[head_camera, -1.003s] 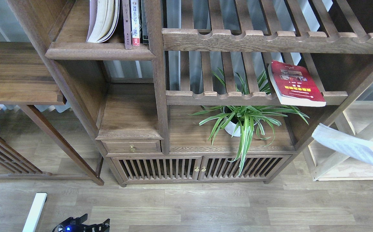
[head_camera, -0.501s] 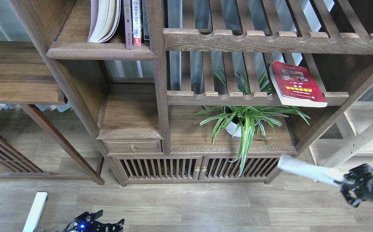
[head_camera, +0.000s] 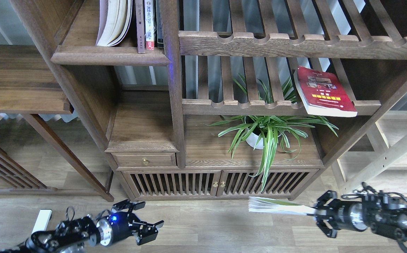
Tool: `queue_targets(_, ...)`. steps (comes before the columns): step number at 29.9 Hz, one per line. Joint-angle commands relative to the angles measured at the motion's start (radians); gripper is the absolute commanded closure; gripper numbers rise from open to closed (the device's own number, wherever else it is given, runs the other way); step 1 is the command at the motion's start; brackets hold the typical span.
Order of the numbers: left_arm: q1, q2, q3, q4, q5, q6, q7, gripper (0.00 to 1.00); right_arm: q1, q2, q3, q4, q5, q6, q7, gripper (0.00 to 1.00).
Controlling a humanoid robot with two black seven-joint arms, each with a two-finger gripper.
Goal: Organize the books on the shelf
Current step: 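Bring the left gripper to the book and grasp its edge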
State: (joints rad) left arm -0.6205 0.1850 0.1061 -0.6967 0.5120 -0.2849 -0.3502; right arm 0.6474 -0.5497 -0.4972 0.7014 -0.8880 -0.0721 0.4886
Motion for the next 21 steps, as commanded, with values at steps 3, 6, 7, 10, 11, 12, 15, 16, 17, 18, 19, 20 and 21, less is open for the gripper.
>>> queue_targets(3, -0.087, -0.039, 0.036, 0.003, 0.091, -0.083, 0.042, 0.02, 0.02, 0.082, -0.02, 0.0, -0.005, -0.005, 0.0, 0.95)
queue_targets(6, -0.129, -0.07, 0.092, 0.003, 0.114, -0.089, 0.069, 0.02, 0.021, 0.106, -0.023, 0.0, -0.011, -0.012, 0.0, 0.95)
queue_targets(7, -0.14, -0.076, 0.108, 0.006, 0.115, -0.091, 0.073, 0.02, 0.024, 0.111, -0.023, 0.0, -0.011, -0.012, 0.0, 0.95)
queue_targets(10, -0.171, -0.108, 0.165, 0.006, 0.115, -0.092, 0.074, 0.02, 0.043, 0.129, -0.05, 0.001, -0.008, -0.014, 0.0, 0.95)
queue_targets(11, -0.186, -0.119, 0.182, 0.006, 0.115, -0.092, 0.076, 0.02, 0.057, 0.138, -0.063, 0.001, -0.006, -0.014, 0.0, 0.95)
queue_targets(12, -0.199, -0.127, 0.191, 0.006, 0.115, -0.091, 0.079, 0.02, 0.064, 0.146, -0.072, 0.003, -0.006, -0.014, 0.0, 0.95)
queue_targets(15, -0.229, -0.157, 0.214, 0.011, 0.118, -0.091, 0.085, 0.02, 0.08, 0.175, -0.099, 0.003, 0.003, -0.015, 0.0, 0.95)
queue_targets(16, -0.235, -0.165, 0.219, 0.012, 0.12, -0.091, 0.085, 0.02, 0.086, 0.184, -0.107, 0.003, 0.004, -0.015, 0.0, 0.95)
queue_targets(17, -0.245, -0.173, 0.224, 0.016, 0.122, -0.089, 0.085, 0.02, 0.093, 0.198, -0.118, 0.004, 0.009, -0.017, 0.0, 0.95)
queue_targets(18, -0.249, -0.18, 0.228, 0.017, 0.123, -0.088, 0.085, 0.02, 0.1, 0.207, -0.125, 0.007, 0.012, -0.018, 0.0, 0.95)
queue_targets(19, -0.251, -0.185, 0.236, 0.019, 0.132, -0.085, 0.085, 0.02, 0.109, 0.221, -0.138, 0.007, 0.018, -0.02, 0.0, 0.95)
queue_targets(20, -0.254, -0.185, 0.241, 0.02, 0.14, -0.082, 0.085, 0.02, 0.116, 0.231, -0.147, 0.007, 0.023, -0.021, 0.0, 0.95)
queue_targets(21, -0.257, -0.185, 0.244, 0.022, 0.151, -0.079, 0.086, 0.02, 0.124, 0.24, -0.155, 0.009, 0.027, -0.023, 0.0, 0.95)
